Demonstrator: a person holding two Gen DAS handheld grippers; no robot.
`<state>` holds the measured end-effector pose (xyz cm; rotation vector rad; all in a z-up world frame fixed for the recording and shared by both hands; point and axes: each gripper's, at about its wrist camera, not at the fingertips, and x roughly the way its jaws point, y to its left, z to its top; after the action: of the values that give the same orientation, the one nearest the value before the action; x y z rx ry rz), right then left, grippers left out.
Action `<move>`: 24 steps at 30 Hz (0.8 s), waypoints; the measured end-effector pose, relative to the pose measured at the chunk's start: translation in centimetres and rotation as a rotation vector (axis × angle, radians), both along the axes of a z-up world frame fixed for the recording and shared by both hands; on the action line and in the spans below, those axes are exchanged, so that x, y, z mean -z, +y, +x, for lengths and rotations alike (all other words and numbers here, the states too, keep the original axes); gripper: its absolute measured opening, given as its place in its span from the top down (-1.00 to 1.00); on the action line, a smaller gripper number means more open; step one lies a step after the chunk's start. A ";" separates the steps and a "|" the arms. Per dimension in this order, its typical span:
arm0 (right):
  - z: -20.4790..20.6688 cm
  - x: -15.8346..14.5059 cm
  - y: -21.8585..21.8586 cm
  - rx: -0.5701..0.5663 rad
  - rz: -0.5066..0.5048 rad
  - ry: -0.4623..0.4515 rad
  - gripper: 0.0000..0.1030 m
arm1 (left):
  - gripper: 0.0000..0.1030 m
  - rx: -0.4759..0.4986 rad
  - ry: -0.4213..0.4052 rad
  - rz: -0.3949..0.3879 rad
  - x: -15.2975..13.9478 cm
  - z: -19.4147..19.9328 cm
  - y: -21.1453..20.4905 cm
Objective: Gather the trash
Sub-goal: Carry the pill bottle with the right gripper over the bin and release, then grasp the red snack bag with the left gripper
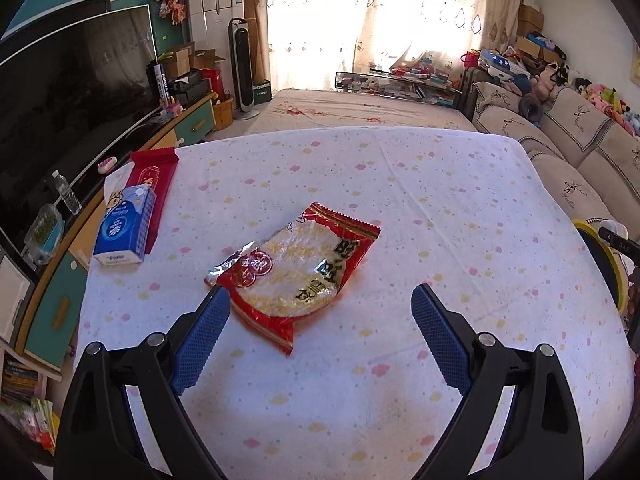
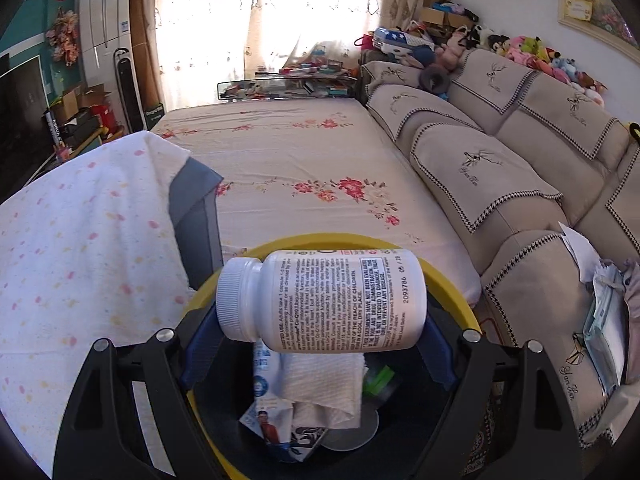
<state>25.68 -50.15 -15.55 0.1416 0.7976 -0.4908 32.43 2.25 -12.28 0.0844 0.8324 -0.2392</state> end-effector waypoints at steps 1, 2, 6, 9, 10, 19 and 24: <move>-0.1 0.5 -0.4 0.006 0.004 0.009 -0.55 | -0.76 0.010 0.005 -0.001 0.2 0.6 -0.3; -0.1 1.0 -0.8 0.010 0.010 0.018 -0.55 | -0.76 0.015 0.005 0.007 0.5 1.0 -0.6; -0.1 1.8 -1.2 0.023 0.004 0.027 -0.56 | -0.76 0.038 0.010 0.053 1.5 2.6 -1.8; 0.0 1.7 -1.1 0.020 -0.006 0.023 -0.57 | -0.76 0.044 0.018 0.080 2.1 3.3 -2.5; 0.0 1.6 -0.9 0.018 -0.011 0.022 -0.57 | -0.76 0.047 0.020 0.082 2.2 3.4 -2.6; 0.4 0.7 0.5 -0.009 -0.027 0.004 -0.57 | 0.05 0.018 0.056 0.086 3.0 4.8 -2.5; -0.2 0.1 1.0 -0.020 -0.025 -0.017 -0.57 | 0.82 0.006 0.023 0.105 2.3 4.4 -2.9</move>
<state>25.52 -49.19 -15.60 0.1139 0.7756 -0.4798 36.84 -0.68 -14.53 0.1830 0.8675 -0.2024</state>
